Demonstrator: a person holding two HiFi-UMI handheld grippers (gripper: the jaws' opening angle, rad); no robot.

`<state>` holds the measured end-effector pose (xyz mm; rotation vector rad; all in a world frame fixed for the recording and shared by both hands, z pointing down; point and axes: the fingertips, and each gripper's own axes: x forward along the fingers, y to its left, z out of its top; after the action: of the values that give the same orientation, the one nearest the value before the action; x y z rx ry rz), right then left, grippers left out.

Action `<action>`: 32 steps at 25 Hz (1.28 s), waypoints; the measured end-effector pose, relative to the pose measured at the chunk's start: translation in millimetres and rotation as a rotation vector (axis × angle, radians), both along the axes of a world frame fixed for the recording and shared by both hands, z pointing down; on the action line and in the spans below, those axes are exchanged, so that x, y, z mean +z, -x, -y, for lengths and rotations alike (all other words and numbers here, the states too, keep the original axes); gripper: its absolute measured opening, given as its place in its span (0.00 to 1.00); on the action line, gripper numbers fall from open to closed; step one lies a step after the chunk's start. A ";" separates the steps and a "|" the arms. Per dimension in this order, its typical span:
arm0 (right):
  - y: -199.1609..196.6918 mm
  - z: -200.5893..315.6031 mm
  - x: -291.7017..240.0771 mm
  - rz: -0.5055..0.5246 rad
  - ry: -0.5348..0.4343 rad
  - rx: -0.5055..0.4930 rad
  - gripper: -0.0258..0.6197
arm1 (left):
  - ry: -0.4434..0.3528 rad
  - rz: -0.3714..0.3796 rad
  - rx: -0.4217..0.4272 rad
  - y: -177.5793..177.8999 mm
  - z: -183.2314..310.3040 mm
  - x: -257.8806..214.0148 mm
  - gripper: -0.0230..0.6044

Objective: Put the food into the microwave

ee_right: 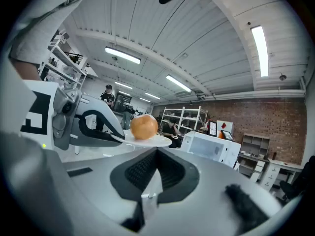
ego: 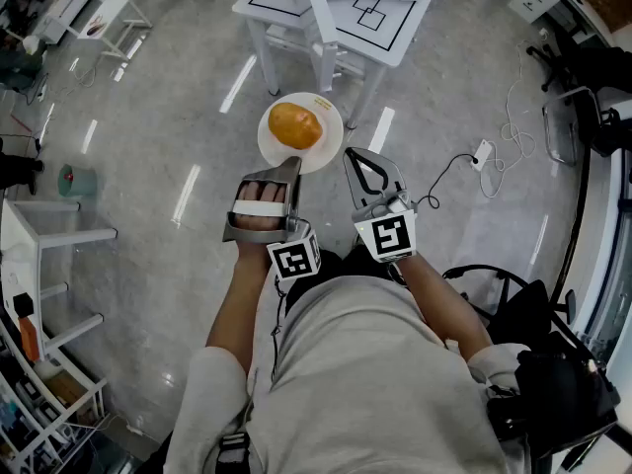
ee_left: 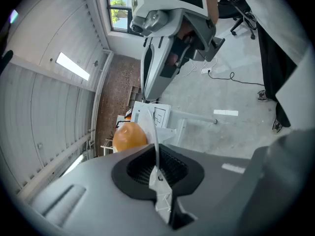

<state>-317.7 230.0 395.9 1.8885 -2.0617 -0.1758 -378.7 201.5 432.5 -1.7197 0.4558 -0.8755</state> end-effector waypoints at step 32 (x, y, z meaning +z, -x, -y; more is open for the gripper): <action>-103.9 -5.8 24.9 0.021 0.040 0.086 0.06 | -0.020 0.062 0.109 -112.0 -5.2 15.3 0.07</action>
<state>-213.7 235.8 420.7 1.9591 -1.9776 -0.0935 -266.6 206.7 447.7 -1.6781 0.3249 -0.8408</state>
